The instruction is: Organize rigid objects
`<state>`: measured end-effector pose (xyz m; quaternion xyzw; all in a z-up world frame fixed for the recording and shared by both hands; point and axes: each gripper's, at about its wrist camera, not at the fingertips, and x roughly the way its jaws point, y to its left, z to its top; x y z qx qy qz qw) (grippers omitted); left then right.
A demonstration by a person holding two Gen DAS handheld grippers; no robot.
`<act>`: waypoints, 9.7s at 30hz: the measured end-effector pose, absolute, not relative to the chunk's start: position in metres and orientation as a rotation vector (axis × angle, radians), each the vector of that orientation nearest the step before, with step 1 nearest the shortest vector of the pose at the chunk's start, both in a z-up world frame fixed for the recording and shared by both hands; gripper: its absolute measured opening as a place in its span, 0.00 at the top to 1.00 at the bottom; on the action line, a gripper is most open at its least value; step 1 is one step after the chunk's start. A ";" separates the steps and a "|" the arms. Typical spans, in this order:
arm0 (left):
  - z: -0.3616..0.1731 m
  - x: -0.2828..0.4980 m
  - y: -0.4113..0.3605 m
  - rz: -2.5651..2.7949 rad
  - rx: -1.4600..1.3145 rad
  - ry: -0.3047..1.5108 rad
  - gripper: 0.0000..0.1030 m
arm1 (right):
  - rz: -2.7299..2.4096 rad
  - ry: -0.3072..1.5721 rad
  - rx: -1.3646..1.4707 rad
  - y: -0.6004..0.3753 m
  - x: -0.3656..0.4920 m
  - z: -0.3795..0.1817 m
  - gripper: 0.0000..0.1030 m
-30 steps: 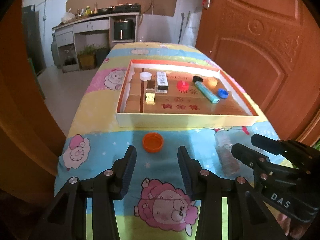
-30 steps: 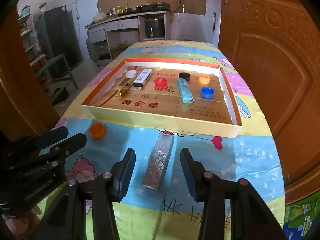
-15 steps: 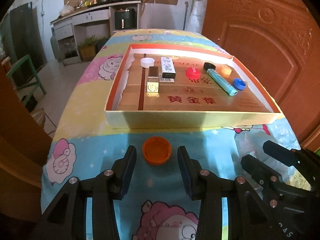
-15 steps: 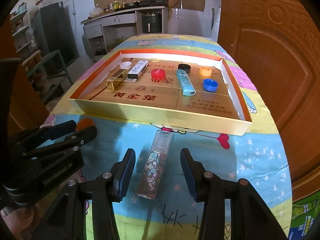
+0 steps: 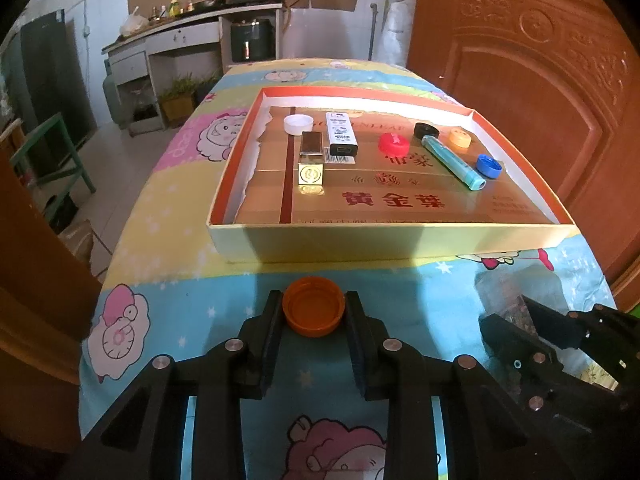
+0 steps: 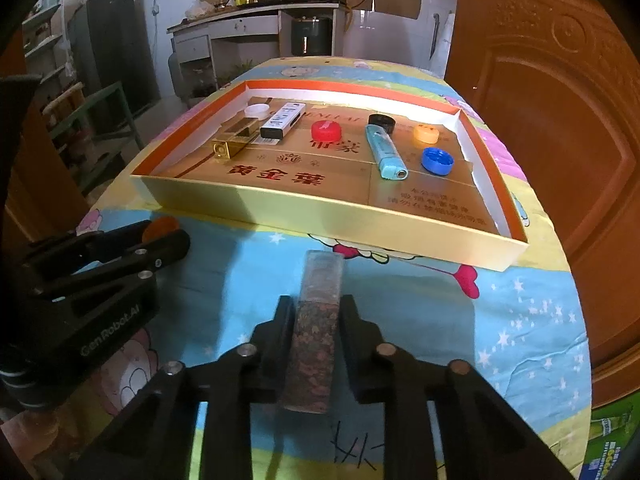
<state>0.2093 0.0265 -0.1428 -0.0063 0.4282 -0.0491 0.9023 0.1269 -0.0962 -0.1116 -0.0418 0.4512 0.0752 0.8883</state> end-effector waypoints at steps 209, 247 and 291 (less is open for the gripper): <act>-0.109 0.299 -0.031 -0.090 -0.012 0.834 0.51 | 0.166 0.819 -0.006 -0.138 0.312 -0.048 0.53; -0.027 0.108 -0.016 0.019 -0.024 0.689 0.51 | 0.077 0.703 -0.014 -0.138 0.066 -0.008 0.54; 0.014 0.005 0.002 0.040 -0.024 0.628 0.50 | -0.005 0.631 -0.015 -0.122 -0.038 0.034 0.54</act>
